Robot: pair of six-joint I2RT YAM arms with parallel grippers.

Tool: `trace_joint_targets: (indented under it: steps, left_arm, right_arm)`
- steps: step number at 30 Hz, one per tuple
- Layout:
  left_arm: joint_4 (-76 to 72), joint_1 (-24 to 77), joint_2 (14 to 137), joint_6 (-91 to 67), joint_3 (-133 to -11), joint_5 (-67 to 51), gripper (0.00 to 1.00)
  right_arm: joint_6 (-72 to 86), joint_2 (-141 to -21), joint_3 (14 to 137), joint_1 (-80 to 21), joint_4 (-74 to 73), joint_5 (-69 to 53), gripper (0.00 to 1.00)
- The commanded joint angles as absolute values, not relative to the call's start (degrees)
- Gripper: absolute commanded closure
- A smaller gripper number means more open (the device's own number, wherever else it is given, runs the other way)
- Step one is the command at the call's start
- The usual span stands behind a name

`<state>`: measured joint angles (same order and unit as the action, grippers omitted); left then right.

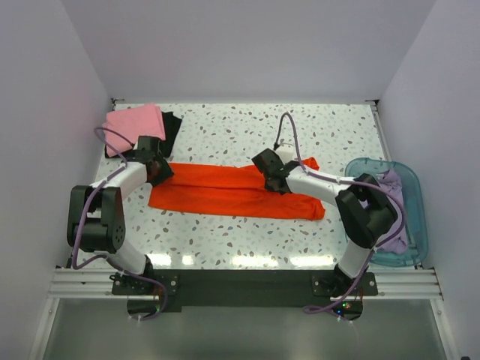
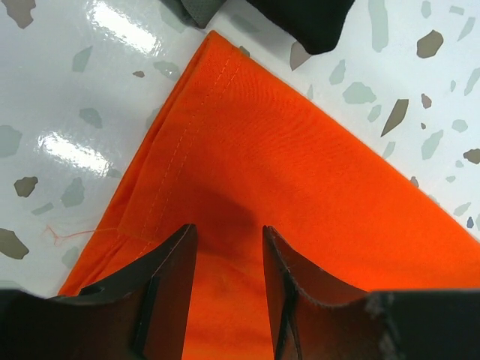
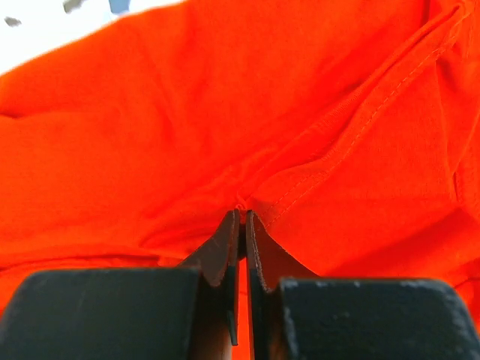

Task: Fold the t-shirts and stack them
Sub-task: Fold the tshirt

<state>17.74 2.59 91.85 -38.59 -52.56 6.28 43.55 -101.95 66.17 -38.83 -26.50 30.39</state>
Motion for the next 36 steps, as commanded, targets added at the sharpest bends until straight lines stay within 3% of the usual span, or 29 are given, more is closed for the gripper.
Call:
trace_joint_targets:
  steps: [1,5,10,14,20,29,36]
  left_arm:
    - [16.79,1.58,90.44,-39.9,-52.12,7.03,0.55]
    - [16.96,0.71,90.88,-39.73,-52.12,6.68,0.55]
    - [16.79,0.62,91.06,-38.85,-52.38,5.89,0.56]
    - [17.14,0.7,90.09,-37.53,-53.87,4.84,0.56]
    - [17.84,4.47,87.28,-33.75,-56.51,3.34,0.52]
    - [14.51,20.81,85.69,-29.09,-60.29,0.26,0.45]
    - [10.11,35.84,93.33,-27.69,-65.21,0.87,0.42]
  right_arm:
    - [49.21,-96.95,61.28,-39.64,-20.05,31.73,1.0]
    - [50.54,-93.26,56.35,-40.34,-14.08,31.03,0.98]
    - [50.1,-89.83,54.67,-40.52,-12.48,29.8,0.76]
    - [48.78,-86.05,53.79,-40.69,-12.66,28.57,0.72]
    - [43.79,-82.97,57.3,-40.17,-21.78,35.94,0.56]
    - [35.34,-87.36,62.49,-27.78,-27.77,30.33,0.53]
    - [33.14,-90.69,63.72,-21.36,-27.25,26.55,0.51]
